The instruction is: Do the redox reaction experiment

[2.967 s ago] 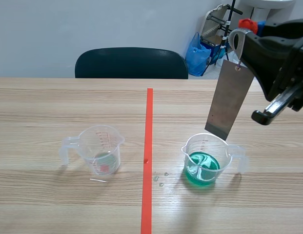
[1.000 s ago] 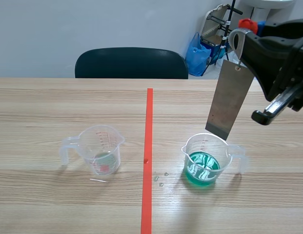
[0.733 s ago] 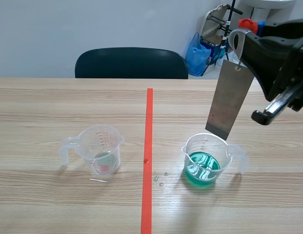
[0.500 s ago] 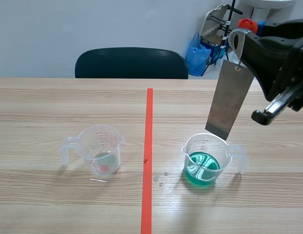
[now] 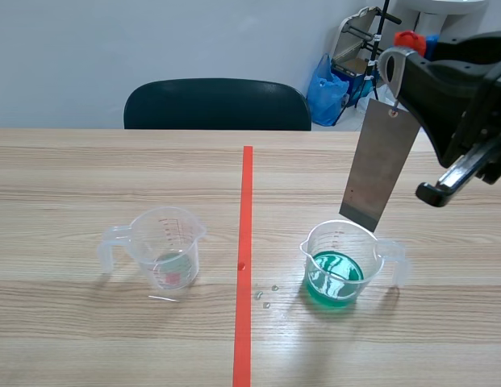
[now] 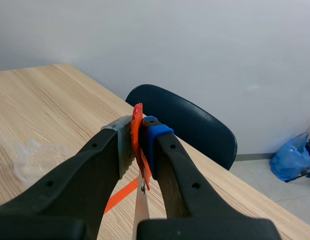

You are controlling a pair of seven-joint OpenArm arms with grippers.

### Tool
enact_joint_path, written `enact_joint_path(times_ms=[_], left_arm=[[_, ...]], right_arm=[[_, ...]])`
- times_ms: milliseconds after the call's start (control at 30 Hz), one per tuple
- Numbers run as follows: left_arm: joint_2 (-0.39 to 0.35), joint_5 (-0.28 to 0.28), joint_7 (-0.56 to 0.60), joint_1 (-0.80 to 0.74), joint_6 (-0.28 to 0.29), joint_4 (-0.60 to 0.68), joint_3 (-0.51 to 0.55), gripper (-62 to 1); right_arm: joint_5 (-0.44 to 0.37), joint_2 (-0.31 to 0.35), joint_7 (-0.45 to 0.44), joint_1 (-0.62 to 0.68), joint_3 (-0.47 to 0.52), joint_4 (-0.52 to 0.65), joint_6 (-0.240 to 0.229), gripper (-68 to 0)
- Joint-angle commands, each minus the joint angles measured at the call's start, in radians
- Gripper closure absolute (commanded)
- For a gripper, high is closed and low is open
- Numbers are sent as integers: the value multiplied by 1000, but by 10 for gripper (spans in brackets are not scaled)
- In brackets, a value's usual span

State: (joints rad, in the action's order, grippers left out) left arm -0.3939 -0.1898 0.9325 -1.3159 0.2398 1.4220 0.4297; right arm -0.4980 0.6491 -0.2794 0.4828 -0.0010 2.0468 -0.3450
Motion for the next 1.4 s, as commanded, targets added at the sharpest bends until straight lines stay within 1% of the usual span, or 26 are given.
enact_joint_path(times_ms=[0,200,267,400,500,533,633,700,767,833,867,900,967,1100,1167,1267,1367], left_arm=[[-3,-3,13,-1,6,11,-3,-623],[-3,-4,14,-1,4,12,-3,-623],[-3,-4,15,-1,-12,12,-3,-623],[-9,-4,14,-1,-13,11,-3,-623],[-34,-4,13,33,-10,12,-5,-619],[-47,-4,13,51,-10,12,-6,-563],[-104,-4,10,122,-9,11,-33,-362],[-148,-4,-11,184,-7,11,-72,-263],[-194,-5,-52,261,-5,11,-124,-173],[-235,-8,-118,354,18,11,-188,-85],[-254,-8,-162,406,39,11,-223,-59],[-270,-8,-213,463,63,11,-262,-47],[-292,-27,-326,582,97,11,-353,-40],[-311,-111,-533,827,116,11,-562,-40],[-310,-152,-612,951,115,11,-671,-39],[-302,-235,-709,1128,114,10,-826,-27],[-285,-304,-790,1288,114,9,-969,-27]], right_arm=[[-12,10,-14,-9,8,22,3,-15],[-12,10,-14,-9,8,22,3,-15],[-12,10,-14,-9,8,22,3,-15],[-12,10,-14,-9,8,22,3,-15],[-12,10,-14,-9,8,22,3,-15],[-12,10,-14,-9,8,22,3,-15],[-12,10,-14,-9,8,22,3,-15],[-12,10,-14,-9,8,22,3,-15],[-11,10,-14,-9,8,22,3,-15],[-11,10,-14,-9,8,22,3,-15],[-11,10,-14,-9,8,22,3,-15],[-11,10,-14,-9,8,22,3,-15],[-11,10,-14,-9,8,22,3,-15],[-11,10,-14,-9,8,22,3,-15],[-11,10,-14,-9,8,22,3,-15],[-11,10,-14,-9,8,22,3,-15],[-12,10,-14,-9,8,22,3,-15]])
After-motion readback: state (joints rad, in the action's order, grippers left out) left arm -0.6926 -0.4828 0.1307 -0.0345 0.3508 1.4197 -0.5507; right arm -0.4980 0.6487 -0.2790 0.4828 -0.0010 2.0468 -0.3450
